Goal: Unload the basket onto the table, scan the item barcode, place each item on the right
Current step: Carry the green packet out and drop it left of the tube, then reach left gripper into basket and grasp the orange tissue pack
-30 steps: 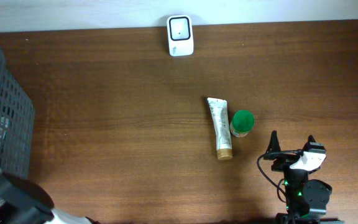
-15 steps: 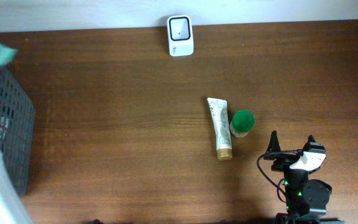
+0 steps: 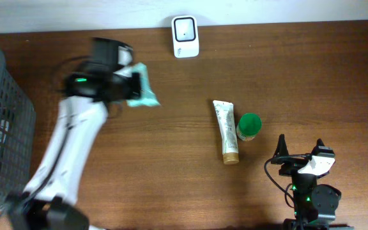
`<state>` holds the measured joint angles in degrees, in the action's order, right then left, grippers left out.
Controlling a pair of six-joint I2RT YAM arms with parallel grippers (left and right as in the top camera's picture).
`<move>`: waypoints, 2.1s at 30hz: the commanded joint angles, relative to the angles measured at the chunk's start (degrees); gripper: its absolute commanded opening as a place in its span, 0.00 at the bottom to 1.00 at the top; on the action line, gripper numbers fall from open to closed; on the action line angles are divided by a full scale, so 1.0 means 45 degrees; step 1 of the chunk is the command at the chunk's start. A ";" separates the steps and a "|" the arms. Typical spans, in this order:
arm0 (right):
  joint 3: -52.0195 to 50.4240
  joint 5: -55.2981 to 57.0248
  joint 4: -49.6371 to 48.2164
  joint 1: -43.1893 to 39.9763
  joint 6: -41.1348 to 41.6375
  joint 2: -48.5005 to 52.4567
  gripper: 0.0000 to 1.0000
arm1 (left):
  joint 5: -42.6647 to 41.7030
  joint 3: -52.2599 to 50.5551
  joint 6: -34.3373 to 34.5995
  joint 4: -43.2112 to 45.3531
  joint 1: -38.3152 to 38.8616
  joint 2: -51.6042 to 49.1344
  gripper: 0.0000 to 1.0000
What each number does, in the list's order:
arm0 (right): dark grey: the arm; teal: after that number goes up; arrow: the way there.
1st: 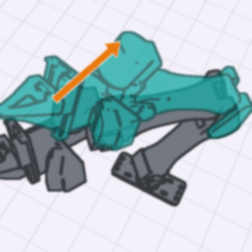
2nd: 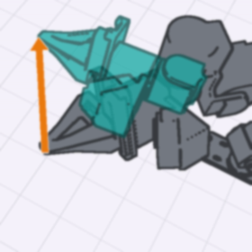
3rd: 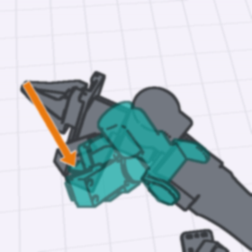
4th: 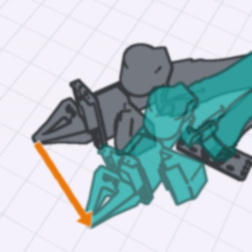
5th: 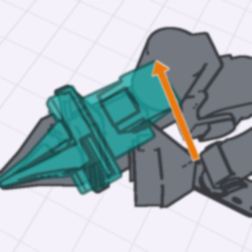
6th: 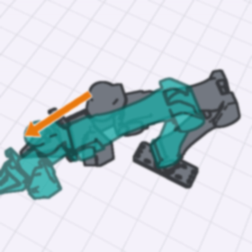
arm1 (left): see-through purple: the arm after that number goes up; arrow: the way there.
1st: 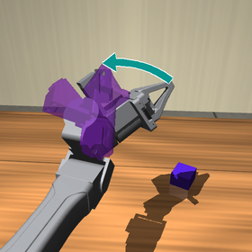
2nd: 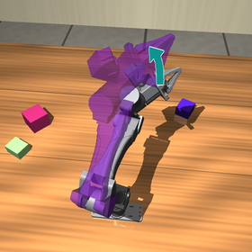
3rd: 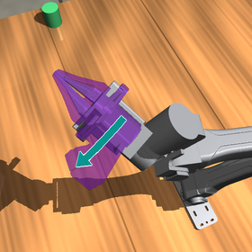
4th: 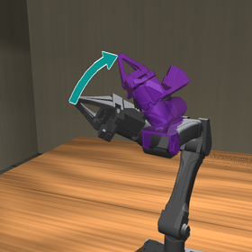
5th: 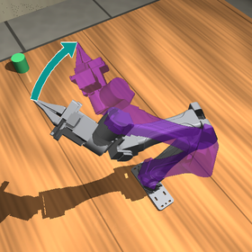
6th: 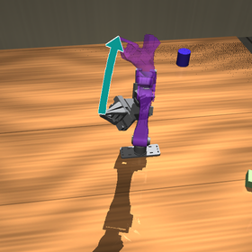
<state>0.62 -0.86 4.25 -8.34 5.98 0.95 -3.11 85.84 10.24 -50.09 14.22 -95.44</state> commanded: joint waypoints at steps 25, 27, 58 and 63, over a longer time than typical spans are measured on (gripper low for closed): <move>-0.0068 0.0155 0.0068 -0.0068 0.0005 -0.0024 0.98 | -0.0102 0.0311 -0.0209 0.1035 0.4269 -0.3453 0.59; -0.0068 0.0155 0.0068 -0.0068 0.0005 -0.0024 0.98 | -0.0024 0.1146 -0.0209 0.0491 0.3973 -0.3424 0.61; -0.0068 0.0155 0.0068 -0.0068 0.0005 -0.0024 0.98 | 0.3084 1.0248 0.3162 -0.7621 -1.2998 -0.3385 0.64; -0.0068 0.0155 0.0068 -0.0068 0.0005 -0.0024 0.98 | 0.3381 0.6756 0.3143 -0.5795 -1.4343 -0.3385 0.57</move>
<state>0.62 -0.86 4.27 -8.34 5.98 1.02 9.61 124.53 23.29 -79.24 -47.33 -110.87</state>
